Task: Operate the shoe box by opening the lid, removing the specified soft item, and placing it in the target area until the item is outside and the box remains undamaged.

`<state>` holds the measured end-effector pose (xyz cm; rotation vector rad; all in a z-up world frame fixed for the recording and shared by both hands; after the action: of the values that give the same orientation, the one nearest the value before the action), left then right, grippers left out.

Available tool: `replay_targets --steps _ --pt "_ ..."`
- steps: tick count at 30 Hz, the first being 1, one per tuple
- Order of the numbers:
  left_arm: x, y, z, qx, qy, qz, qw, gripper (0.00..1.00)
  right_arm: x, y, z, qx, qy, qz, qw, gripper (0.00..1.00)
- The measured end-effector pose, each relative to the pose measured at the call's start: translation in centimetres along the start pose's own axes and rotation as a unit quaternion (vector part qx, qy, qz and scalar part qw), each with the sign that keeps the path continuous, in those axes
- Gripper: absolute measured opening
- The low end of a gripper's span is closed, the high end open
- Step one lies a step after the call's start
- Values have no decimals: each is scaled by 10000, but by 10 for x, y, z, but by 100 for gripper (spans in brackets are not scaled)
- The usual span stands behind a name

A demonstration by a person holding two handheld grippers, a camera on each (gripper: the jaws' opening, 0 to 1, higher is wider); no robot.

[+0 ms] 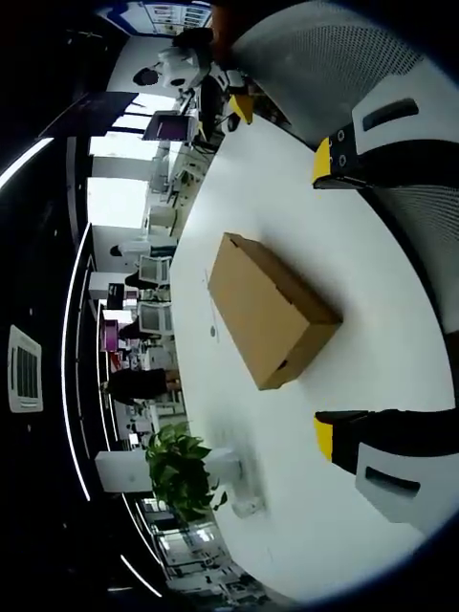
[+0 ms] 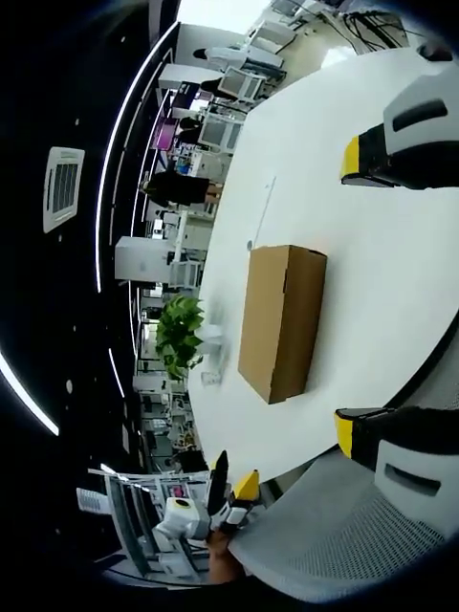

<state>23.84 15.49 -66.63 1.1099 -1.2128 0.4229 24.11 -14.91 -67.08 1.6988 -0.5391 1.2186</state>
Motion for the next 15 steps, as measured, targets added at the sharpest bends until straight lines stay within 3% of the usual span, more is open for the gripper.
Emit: replay_targets --steps 15 --pt "0 0 0 14 64 -10 10000 100 -1 0 0 20 -45 -17 10000 96"
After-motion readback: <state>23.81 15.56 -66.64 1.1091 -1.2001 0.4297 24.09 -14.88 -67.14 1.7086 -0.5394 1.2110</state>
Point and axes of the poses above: the point that each gripper's makers call its tool centre point, and the gripper's own axes: y roughly backward along the fingers, z roughly to its right, x roughly out of its top, the point moved 1 cm from there along y, roughly backward along the fingers, and after that the axes turned 7 degrees about -y, right-handed, at the moved point
